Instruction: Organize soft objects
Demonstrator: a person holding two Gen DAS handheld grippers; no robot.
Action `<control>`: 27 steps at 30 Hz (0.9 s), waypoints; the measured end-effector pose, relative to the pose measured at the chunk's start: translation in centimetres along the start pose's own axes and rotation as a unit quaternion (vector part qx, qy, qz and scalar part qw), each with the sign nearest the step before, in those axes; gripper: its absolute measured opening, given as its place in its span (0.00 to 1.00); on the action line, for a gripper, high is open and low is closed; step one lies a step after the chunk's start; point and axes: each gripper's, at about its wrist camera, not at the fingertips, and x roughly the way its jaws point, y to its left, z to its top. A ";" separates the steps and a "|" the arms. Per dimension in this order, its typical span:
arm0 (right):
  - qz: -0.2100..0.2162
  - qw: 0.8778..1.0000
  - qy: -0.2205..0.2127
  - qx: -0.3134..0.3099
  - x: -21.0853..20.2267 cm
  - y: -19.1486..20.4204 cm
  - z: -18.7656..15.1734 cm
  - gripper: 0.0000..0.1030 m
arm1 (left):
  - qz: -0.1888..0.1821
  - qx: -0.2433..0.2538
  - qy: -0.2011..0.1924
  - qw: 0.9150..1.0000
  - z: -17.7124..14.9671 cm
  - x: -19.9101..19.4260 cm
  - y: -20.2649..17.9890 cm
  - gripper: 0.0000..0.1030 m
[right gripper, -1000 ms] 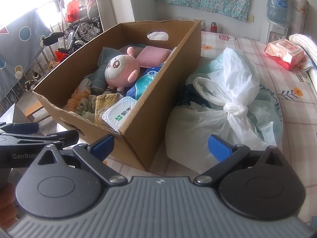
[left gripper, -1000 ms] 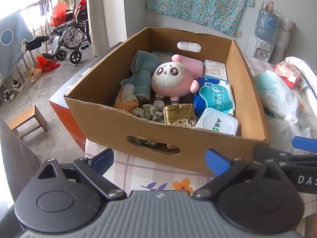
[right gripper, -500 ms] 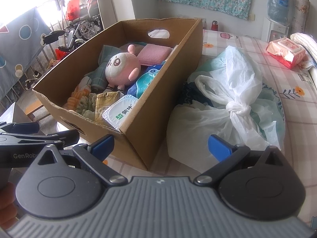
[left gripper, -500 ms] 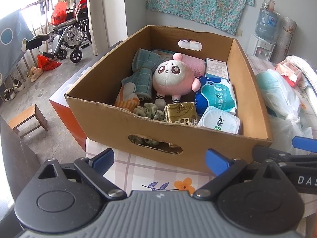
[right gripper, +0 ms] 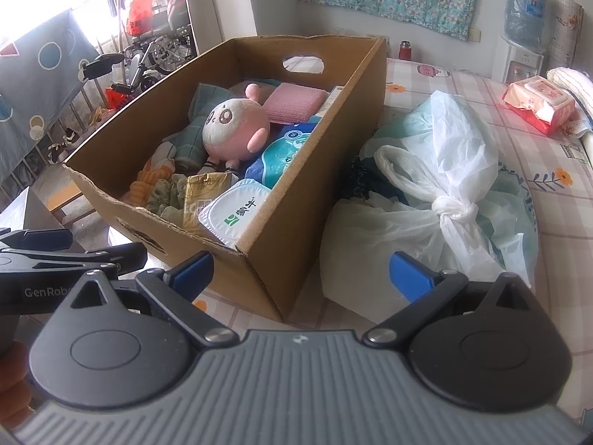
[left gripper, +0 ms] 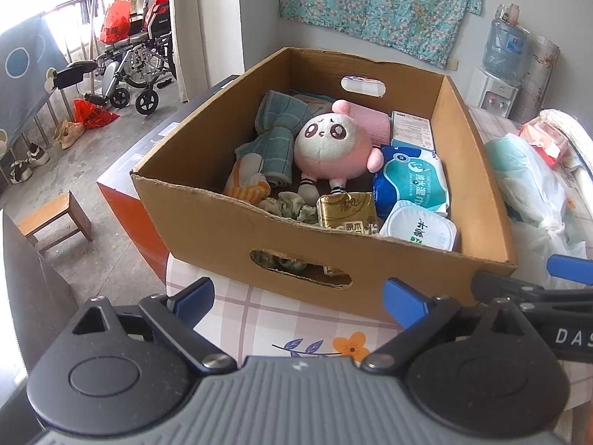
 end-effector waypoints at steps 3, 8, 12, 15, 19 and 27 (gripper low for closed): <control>0.000 1.000 -0.001 -0.001 0.0 0.1 0.1 0.99 | 0.000 0.000 0.000 1.000 0.0 0.0 0.0 0.96; 0.000 1.000 -0.001 -0.001 0.0 0.1 0.1 0.99 | 0.000 -0.001 0.000 1.000 0.0 0.0 0.0 0.96; -0.001 1.000 -0.001 -0.001 0.0 0.1 0.1 0.99 | 0.000 -0.001 -0.001 1.000 0.0 0.0 0.1 0.96; 0.000 1.000 -0.001 -0.001 0.0 0.1 0.1 0.99 | 0.000 -0.001 -0.001 1.000 0.0 0.0 0.1 0.96; 0.000 1.000 -0.001 -0.002 0.0 0.2 0.1 0.99 | 0.000 -0.002 -0.001 1.000 0.0 0.0 0.1 0.96; 0.000 1.000 -0.002 -0.002 0.0 0.2 0.2 0.99 | 0.000 -0.003 -0.001 1.000 0.0 0.0 0.1 0.96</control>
